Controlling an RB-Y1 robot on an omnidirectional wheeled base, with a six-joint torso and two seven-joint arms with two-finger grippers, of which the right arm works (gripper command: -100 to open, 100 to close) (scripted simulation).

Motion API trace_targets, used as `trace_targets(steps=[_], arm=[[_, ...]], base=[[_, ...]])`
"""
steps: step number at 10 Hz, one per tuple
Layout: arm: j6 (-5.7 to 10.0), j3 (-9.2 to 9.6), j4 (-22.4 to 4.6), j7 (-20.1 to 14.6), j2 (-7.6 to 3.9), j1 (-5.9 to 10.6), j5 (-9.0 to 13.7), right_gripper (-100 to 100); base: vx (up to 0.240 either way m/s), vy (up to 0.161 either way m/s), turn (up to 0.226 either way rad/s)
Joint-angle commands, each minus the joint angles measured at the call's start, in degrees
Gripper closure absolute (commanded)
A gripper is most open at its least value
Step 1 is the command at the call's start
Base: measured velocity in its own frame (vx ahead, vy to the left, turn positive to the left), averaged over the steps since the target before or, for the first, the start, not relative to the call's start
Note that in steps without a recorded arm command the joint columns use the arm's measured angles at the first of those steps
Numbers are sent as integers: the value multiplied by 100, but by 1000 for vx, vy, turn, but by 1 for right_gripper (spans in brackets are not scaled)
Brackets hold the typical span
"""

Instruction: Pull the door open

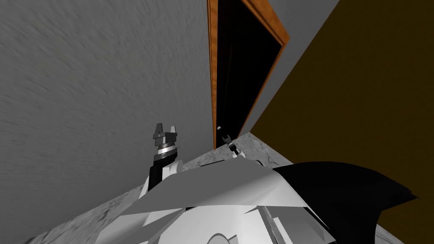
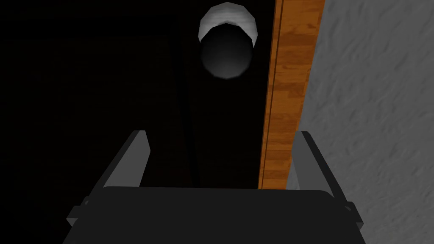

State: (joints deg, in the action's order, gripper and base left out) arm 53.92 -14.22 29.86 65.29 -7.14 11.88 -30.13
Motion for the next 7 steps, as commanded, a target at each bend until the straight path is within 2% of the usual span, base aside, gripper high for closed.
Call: trace_targets(steps=[1, 2, 3, 4, 6, 7], arm=[[123, -86, -63, -63, -150, -97, 76, -100], [123, -86, -63, -63, -150, -97, 76, -100], [245, -173, -125, -125, -303, -195, 153, -100], [245, -173, -125, -125, -303, -195, 153, -100], [427, -306, -217, -221, -536, -343, 272, -100], [427, -306, -217, -221, -536, -343, 272, -100]], base=[[119, 117, 224], [146, 139, 95], [139, 128, 174], [148, 92, 87], [169, 86, 179], [136, 51, 68]])
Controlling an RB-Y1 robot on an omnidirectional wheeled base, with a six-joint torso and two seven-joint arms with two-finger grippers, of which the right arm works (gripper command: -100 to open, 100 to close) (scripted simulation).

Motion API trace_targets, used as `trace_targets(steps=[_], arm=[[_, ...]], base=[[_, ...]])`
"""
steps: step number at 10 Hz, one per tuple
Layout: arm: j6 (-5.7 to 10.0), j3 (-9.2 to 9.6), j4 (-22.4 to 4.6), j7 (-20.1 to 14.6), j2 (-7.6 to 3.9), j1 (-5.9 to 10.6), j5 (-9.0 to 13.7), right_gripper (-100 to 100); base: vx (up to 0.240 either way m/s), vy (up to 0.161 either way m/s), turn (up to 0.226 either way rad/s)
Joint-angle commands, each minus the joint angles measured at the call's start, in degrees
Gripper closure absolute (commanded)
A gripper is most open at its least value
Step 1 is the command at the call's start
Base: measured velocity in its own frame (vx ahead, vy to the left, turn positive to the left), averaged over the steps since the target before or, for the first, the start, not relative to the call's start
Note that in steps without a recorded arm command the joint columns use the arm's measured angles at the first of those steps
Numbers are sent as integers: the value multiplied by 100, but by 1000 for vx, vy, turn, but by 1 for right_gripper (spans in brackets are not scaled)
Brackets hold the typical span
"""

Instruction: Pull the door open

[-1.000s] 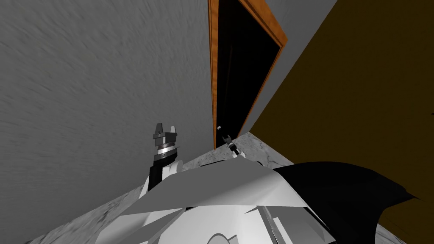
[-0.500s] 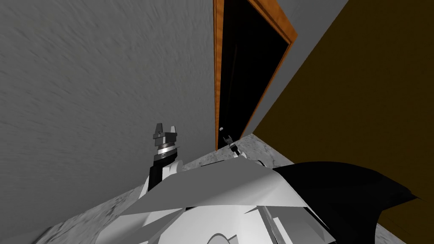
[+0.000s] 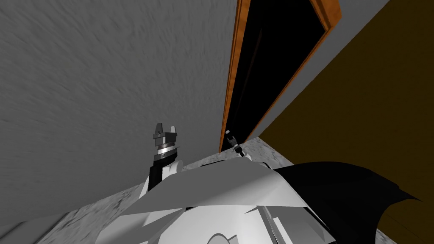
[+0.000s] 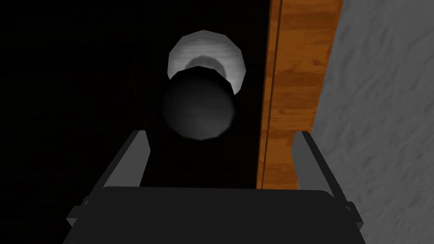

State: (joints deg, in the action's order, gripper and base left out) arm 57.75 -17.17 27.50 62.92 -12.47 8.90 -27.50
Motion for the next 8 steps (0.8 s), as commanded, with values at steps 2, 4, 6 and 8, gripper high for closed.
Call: trace_targets(steps=[2, 4, 6, 8], arm=[[247, -162, -80, -94, -267, -210, 146, -100], [304, -206, -288, -127, -343, -253, 185, -100], [282, -200, -118, -138, -335, -266, 180, -100], [282, -200, -118, -138, -335, -266, 180, 100]], base=[[167, 73, 199], [173, 30, 89], [34, 1, -4], [2, -6, -3]])
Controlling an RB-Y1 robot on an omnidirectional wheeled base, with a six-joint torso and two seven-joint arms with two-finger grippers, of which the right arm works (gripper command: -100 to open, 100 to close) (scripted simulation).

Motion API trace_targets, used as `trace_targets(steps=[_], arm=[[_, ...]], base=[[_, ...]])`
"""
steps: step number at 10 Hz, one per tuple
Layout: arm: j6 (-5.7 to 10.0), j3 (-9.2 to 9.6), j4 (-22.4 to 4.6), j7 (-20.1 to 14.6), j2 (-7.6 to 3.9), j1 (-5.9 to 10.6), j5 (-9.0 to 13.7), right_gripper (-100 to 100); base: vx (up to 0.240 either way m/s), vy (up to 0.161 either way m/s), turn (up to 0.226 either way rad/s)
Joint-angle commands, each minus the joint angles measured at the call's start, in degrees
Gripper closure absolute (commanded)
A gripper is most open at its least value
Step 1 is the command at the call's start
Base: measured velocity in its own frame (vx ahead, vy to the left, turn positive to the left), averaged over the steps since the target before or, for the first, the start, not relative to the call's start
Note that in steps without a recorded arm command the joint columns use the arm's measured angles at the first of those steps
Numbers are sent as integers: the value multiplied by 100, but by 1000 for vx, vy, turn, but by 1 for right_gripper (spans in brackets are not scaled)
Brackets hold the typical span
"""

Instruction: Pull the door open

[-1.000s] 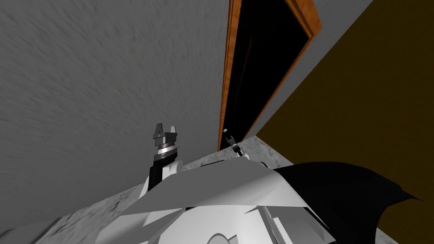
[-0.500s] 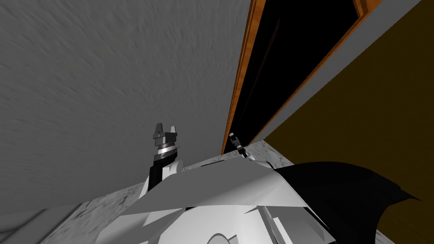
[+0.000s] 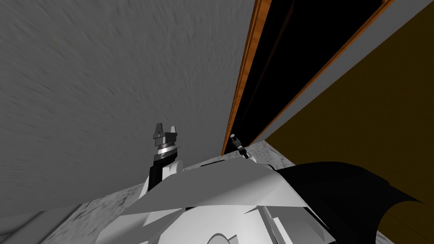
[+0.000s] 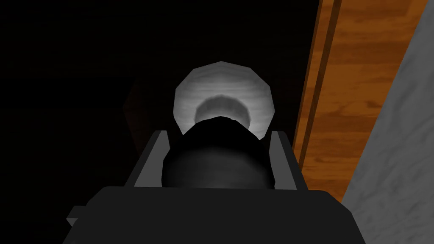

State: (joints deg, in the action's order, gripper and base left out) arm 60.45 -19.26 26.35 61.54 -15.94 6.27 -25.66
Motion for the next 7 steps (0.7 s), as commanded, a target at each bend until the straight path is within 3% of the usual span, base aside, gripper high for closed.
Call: trace_targets(steps=[1, 4, 7], arm=[[11, 8, -3, -1, 12, -2, -4, 100], [11, 8, -3, -1, 12, -2, -4, 100], [-19, 50, 8, -345, -3, 0, 97, 100]], base=[[-7, -3, 9], [0, 0, 0], [-17, -14, 35]])
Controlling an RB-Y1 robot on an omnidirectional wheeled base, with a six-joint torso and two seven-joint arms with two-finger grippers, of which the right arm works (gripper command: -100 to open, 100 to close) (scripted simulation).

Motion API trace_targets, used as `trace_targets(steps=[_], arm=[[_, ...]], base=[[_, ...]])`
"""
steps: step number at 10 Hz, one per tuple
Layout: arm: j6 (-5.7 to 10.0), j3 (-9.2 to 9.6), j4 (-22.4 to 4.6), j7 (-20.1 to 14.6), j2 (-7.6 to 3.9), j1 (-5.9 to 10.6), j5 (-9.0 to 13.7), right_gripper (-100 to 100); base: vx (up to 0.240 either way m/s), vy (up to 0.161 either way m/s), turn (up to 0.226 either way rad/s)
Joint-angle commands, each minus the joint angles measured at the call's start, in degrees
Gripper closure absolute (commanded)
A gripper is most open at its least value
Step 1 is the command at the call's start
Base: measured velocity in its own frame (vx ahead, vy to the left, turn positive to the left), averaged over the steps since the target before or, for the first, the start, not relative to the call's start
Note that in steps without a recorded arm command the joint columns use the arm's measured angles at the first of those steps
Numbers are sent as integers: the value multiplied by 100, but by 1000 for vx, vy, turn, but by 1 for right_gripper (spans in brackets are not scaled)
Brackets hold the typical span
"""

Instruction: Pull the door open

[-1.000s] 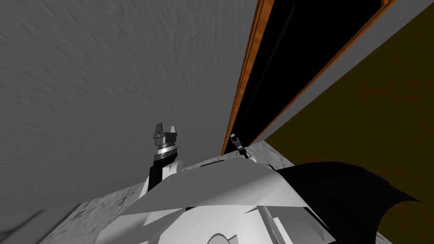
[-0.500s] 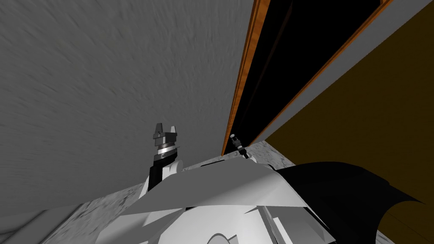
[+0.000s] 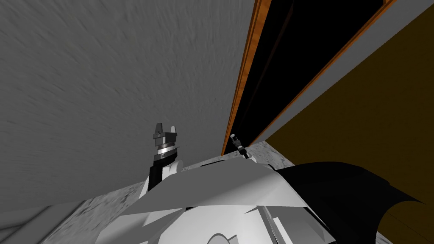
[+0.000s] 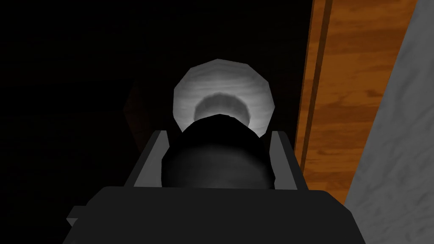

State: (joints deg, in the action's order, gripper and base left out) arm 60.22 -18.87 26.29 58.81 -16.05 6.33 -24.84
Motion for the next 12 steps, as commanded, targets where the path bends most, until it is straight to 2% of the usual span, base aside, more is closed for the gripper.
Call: trace_targets(steps=[1, 6, 7, 9, 10, 12], arm=[[-3, 30, 19, -204, 7, -6, 55, 100], [-48, 151, 48, -972, 1, -4, 307, 100], [-48, 151, 48, -1006, 1, -4, 307, 100], [-72, 214, 64, -1363, -3, -3, 440, 100], [-72, 214, 64, -1402, -3, -3, 440, 100], [-97, 281, 80, -1758, -7, -3, 580, 100]], base=[[-23, -13, 36], [-34, -20, 50], [-29, -19, 29], [-30, -17, 50], [-28, -17, 35], [-34, -23, 60]])
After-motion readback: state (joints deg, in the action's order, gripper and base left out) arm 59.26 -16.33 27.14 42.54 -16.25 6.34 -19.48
